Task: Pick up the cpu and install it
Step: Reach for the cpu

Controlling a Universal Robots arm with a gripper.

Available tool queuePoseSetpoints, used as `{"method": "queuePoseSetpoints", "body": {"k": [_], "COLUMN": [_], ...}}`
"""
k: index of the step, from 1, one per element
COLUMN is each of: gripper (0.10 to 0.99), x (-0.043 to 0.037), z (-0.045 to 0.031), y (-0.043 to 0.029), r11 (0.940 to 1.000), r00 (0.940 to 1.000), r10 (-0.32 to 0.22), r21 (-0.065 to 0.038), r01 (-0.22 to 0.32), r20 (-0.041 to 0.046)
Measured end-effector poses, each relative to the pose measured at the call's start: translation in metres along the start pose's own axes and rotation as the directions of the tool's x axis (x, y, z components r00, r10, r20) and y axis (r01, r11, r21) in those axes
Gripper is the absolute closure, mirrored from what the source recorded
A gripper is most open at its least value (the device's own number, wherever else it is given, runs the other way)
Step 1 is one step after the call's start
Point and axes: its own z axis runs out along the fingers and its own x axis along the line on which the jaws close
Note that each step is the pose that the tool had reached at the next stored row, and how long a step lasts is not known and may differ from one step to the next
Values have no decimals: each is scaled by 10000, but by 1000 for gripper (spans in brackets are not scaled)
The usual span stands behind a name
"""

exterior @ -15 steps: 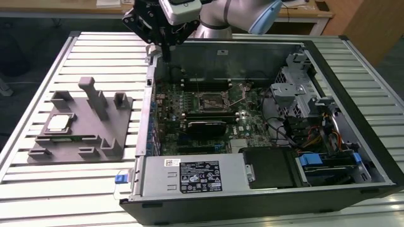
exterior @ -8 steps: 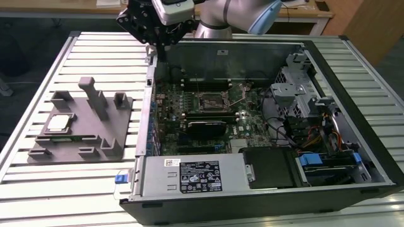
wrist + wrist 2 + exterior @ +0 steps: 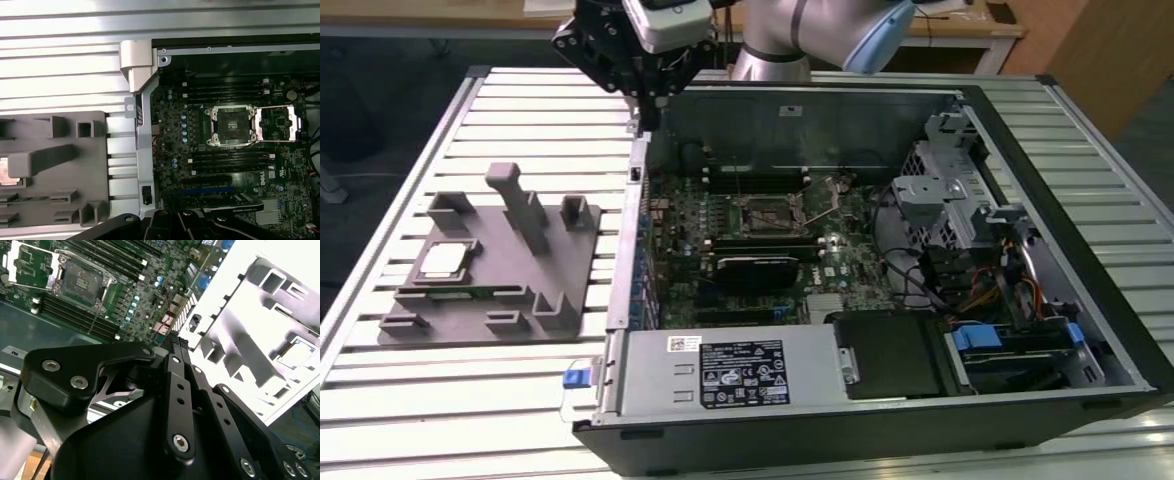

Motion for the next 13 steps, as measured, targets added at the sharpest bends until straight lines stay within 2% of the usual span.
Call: {"method": "queuePoseSetpoints", "body": {"k": [13], "gripper": [980], "x": [204], "z": [-5], "y": [-16], "r11": [10000], "r00": [10000], "r10": [-1], "r21": [0], "r01": [1], "r20": [0]}}
